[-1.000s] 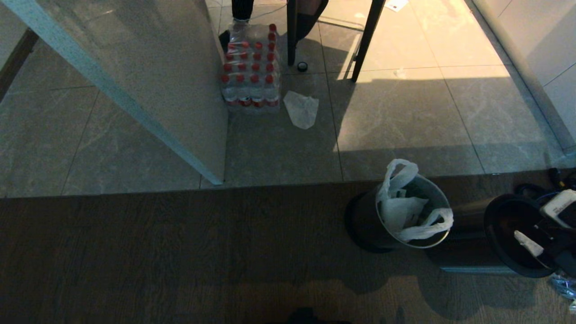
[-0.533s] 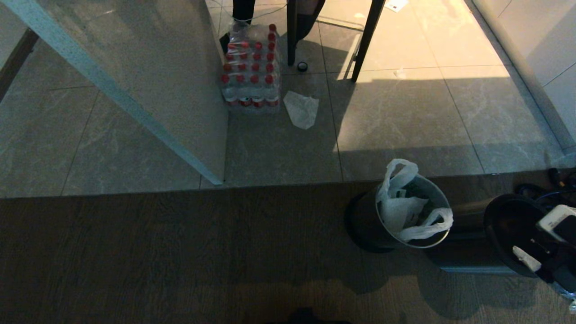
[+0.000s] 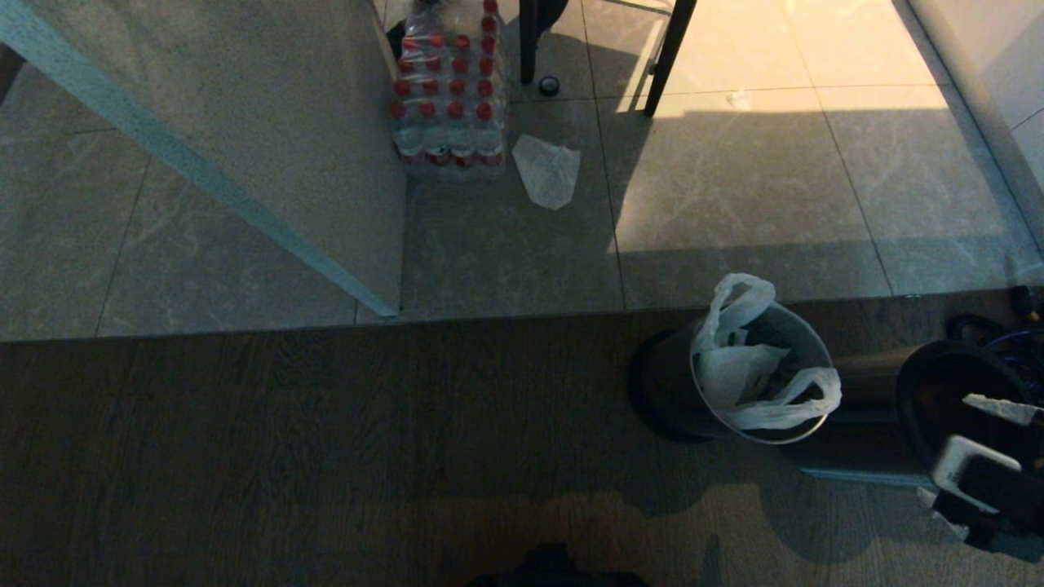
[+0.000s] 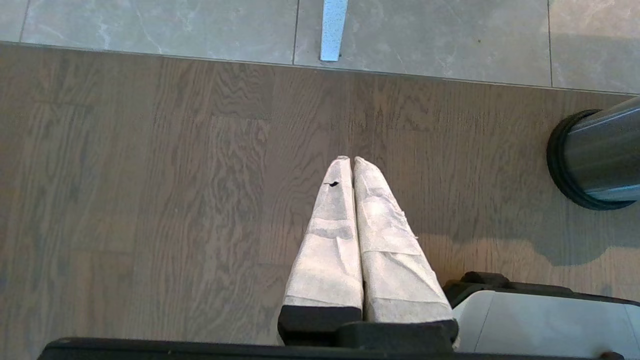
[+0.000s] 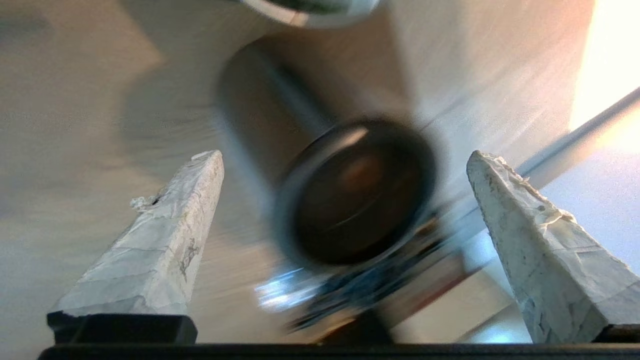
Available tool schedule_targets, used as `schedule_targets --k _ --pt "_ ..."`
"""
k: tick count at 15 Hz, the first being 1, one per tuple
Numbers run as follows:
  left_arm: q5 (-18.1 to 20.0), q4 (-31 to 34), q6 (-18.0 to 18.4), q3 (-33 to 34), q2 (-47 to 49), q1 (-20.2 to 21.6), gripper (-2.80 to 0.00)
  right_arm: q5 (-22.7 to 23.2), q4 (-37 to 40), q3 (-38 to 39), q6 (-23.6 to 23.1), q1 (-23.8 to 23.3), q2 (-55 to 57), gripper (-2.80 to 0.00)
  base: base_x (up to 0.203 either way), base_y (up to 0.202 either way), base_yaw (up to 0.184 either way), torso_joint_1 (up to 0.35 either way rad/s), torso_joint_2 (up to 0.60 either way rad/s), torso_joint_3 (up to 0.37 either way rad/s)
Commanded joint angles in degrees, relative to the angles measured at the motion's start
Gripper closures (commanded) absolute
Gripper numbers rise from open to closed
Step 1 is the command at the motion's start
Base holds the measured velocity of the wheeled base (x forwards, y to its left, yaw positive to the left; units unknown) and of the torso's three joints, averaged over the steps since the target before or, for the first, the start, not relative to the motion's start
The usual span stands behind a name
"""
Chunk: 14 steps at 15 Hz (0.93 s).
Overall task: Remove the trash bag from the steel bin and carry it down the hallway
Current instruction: Pick up the trash bag
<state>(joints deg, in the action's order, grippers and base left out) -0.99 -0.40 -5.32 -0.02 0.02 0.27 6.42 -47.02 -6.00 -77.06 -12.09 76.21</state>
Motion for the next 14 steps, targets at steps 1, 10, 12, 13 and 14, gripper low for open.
schedule_targets --k 1,10,12,13,14 --pt "0.02 -0.04 -0.13 0.02 -0.02 0.00 0.00 1.67 -1.05 -1.47 -6.26 0.14 2.46 -2.80 0.000 0.000 0.000 0.007 0.00 -0.031" --pt "0.02 -0.04 -0.13 0.02 -0.02 0.00 0.00 1.67 -1.05 -1.47 -6.26 0.14 2.46 -2.80 0.000 0.000 0.000 0.000 0.00 0.000" --pt "0.02 -0.04 -0.13 0.02 -0.02 0.00 0.00 1.67 -1.05 -1.47 -6.26 0.14 2.46 -2.80 0.000 0.000 0.000 0.000 0.00 0.000" --pt "0.02 -0.04 -0.13 0.02 -0.02 0.00 0.00 1.67 -1.05 -1.47 -6.26 0.14 2.46 -2.80 0.000 0.000 0.000 0.000 0.00 0.000" --pt "0.02 -0.04 -0.13 0.02 -0.02 0.00 0.00 1.67 -1.05 -1.47 -6.26 0.14 2.46 -2.80 0.000 0.000 0.000 0.000 0.00 0.000"
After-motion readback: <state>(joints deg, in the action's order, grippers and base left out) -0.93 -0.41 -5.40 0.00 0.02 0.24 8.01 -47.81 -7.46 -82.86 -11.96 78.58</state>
